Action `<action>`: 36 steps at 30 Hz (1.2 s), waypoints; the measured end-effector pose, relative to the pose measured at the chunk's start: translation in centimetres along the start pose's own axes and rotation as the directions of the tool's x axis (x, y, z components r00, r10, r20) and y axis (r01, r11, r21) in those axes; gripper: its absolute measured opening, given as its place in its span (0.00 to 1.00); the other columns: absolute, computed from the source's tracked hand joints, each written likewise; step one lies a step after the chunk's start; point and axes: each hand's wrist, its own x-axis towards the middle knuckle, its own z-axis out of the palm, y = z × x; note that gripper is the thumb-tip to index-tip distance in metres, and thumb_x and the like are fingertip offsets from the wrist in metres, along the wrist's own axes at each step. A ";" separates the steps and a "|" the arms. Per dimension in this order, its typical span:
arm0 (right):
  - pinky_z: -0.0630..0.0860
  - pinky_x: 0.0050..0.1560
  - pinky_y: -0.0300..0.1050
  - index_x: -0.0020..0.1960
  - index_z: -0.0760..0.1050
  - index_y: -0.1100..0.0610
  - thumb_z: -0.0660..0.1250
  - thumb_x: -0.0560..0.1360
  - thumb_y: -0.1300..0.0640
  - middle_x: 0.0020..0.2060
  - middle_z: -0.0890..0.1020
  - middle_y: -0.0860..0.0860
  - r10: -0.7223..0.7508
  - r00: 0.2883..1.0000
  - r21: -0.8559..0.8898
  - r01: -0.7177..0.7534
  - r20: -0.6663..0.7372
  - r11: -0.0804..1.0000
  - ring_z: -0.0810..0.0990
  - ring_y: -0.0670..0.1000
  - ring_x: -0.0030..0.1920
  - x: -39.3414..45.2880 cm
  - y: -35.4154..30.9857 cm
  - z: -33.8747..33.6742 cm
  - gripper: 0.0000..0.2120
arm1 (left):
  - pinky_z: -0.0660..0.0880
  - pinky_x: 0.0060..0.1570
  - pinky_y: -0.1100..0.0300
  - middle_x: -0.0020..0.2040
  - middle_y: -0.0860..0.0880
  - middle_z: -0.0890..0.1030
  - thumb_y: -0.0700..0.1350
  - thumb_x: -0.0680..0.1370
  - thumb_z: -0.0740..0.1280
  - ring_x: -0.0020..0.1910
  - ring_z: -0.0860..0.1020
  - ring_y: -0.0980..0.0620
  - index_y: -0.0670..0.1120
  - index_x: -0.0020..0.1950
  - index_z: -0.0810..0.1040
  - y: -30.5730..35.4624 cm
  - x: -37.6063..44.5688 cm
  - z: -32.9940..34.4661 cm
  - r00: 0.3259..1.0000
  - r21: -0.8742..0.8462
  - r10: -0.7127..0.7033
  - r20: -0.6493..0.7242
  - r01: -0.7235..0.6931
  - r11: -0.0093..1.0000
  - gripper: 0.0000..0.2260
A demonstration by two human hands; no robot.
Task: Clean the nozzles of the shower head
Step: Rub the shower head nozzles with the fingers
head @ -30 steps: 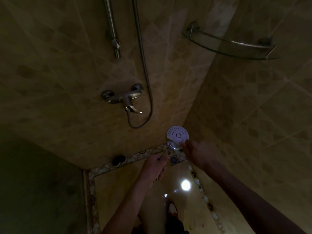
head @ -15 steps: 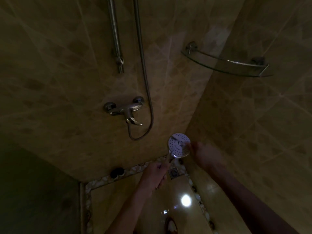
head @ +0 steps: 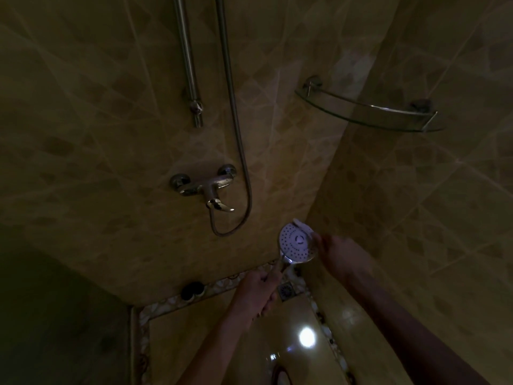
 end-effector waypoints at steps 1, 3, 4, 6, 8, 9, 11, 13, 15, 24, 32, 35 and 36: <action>0.77 0.38 0.46 0.49 0.75 0.50 0.42 0.78 0.34 0.39 0.82 0.54 -0.034 0.999 -0.004 0.034 0.002 0.999 0.82 0.56 0.41 -0.7 -0.3 0.6 0.29 | 0.61 0.21 0.65 0.25 0.53 0.73 0.55 0.79 0.63 0.19 0.66 0.57 0.46 0.38 0.73 -0.1 0.0 -0.1 1.000 0.002 -0.003 -0.003 0.003 1.000 0.15; 0.77 0.36 0.46 0.50 0.72 0.49 0.41 0.78 0.34 0.37 0.81 0.53 -0.160 0.987 -0.014 0.160 0.009 0.987 0.82 0.56 0.38 -2.6 -1.0 1.9 0.27 | 0.62 0.23 0.63 0.26 0.52 0.73 0.56 0.79 0.63 0.19 0.66 0.57 0.46 0.39 0.74 -0.4 0.0 -0.2 1.000 0.007 0.000 -0.008 0.000 1.000 0.15; 0.76 0.34 0.46 0.50 0.71 0.49 0.41 0.77 0.34 0.36 0.81 0.53 -0.211 0.977 -0.025 0.211 0.004 0.977 0.82 0.55 0.37 -3.1 -1.1 2.1 0.27 | 0.62 0.23 0.63 0.26 0.52 0.73 0.56 0.79 0.63 0.19 0.66 0.57 0.45 0.40 0.75 -0.6 0.0 -0.2 1.000 0.012 -0.002 -0.010 0.002 1.000 0.16; 0.74 0.33 0.44 0.51 0.73 0.49 0.42 0.78 0.34 0.36 0.82 0.53 -0.210 0.978 -0.046 0.210 -0.006 0.977 0.82 0.55 0.37 -2.4 -0.7 1.5 0.27 | 0.62 0.21 0.65 0.26 0.53 0.74 0.55 0.79 0.63 0.19 0.66 0.57 0.41 0.45 0.78 -0.9 0.0 -0.2 1.000 0.016 -0.019 -0.017 0.019 1.000 0.17; 0.75 0.37 0.45 0.52 0.75 0.49 0.44 0.78 0.34 0.40 0.83 0.53 -0.102 0.994 -0.051 0.104 0.031 0.993 0.82 0.55 0.41 -0.8 0.1 0.3 0.27 | 0.61 0.20 0.66 0.25 0.53 0.73 0.55 0.79 0.63 0.18 0.66 0.58 0.38 0.47 0.77 -0.9 0.0 -0.1 1.000 0.012 -0.027 -0.013 0.028 1.000 0.19; 0.75 0.39 0.46 0.52 0.76 0.49 0.44 0.78 0.34 0.42 0.83 0.53 -0.043 0.998 -0.053 0.045 0.038 0.998 0.83 0.56 0.43 -0.1 0.5 -0.4 0.27 | 0.61 0.19 0.67 0.25 0.53 0.73 0.54 0.79 0.63 0.18 0.65 0.58 0.39 0.46 0.77 -0.8 0.1 0.0 1.000 0.012 -0.022 -0.005 0.022 1.000 0.18; 0.75 0.39 0.46 0.52 0.76 0.49 0.44 0.78 0.34 0.43 0.83 0.54 -0.017 1.000 -0.038 0.018 0.017 0.999 0.82 0.56 0.44 0.2 0.6 -0.5 0.28 | 0.61 0.20 0.67 0.24 0.54 0.73 0.54 0.79 0.63 0.18 0.65 0.58 0.44 0.42 0.76 -0.6 0.1 0.1 1.000 0.016 -0.010 0.007 0.010 1.000 0.15; 0.71 0.31 0.42 0.49 0.74 0.49 0.42 0.77 0.33 0.37 0.81 0.52 -0.107 0.994 -0.040 0.107 -0.016 0.993 0.82 0.54 0.38 -1.2 0.0 0.5 0.28 | 0.61 0.20 0.67 0.24 0.54 0.73 0.54 0.79 0.63 0.17 0.65 0.58 0.46 0.40 0.75 -0.5 0.2 0.0 1.000 0.013 -0.006 0.002 0.006 1.000 0.14; 0.67 0.26 0.41 0.47 0.70 0.48 0.41 0.77 0.33 0.34 0.80 0.51 -0.238 0.971 -0.050 0.236 -0.032 0.970 0.81 0.53 0.35 -2.9 -0.7 1.8 0.26 | 0.61 0.19 0.67 0.23 0.54 0.72 0.54 0.79 0.63 0.17 0.65 0.58 0.46 0.40 0.76 -0.6 0.3 -0.2 1.000 -0.004 -0.002 0.001 0.002 1.000 0.14; 0.64 0.28 0.40 0.44 0.76 0.49 0.42 0.77 0.33 0.26 0.72 0.46 -0.074 0.990 0.001 0.075 -0.118 0.997 0.80 0.51 0.33 -0.4 -0.7 0.2 0.29 | 0.62 0.20 0.66 0.25 0.52 0.73 0.55 0.79 0.64 0.18 0.65 0.58 0.48 0.34 0.72 -0.2 0.9 -0.3 0.999 -0.005 0.041 0.003 -0.041 0.999 0.16; 0.67 0.31 0.42 0.49 0.71 0.47 0.42 0.77 0.34 0.37 0.82 0.52 -0.222 0.973 -0.027 0.220 -0.061 0.975 0.83 0.54 0.39 -2.2 -1.3 2.3 0.25 | 0.61 0.20 0.65 0.25 0.53 0.73 0.56 0.79 0.63 0.18 0.66 0.58 0.45 0.40 0.75 -0.6 0.7 -0.8 1.000 -0.024 0.017 -0.018 -0.017 1.000 0.16; 0.69 0.34 0.43 0.51 0.76 0.46 0.42 0.76 0.32 0.39 0.83 0.51 -0.061 0.996 0.016 0.063 -0.070 0.998 0.83 0.55 0.42 0.3 -0.1 1.0 0.28 | 0.61 0.20 0.65 0.24 0.54 0.72 0.56 0.79 0.63 0.18 0.65 0.57 0.47 0.36 0.72 -0.9 0.7 -0.8 1.000 -0.019 0.024 -0.013 -0.024 1.000 0.16; 0.70 0.34 0.43 0.52 0.76 0.46 0.42 0.76 0.32 0.40 0.83 0.51 -0.033 0.996 0.017 0.035 -0.078 0.999 0.83 0.55 0.43 0.7 0.2 0.7 0.30 | 0.60 0.20 0.65 0.24 0.54 0.72 0.56 0.79 0.63 0.18 0.64 0.57 0.46 0.37 0.74 -0.9 0.7 -0.8 1.000 -0.019 0.022 -0.012 -0.022 1.000 0.16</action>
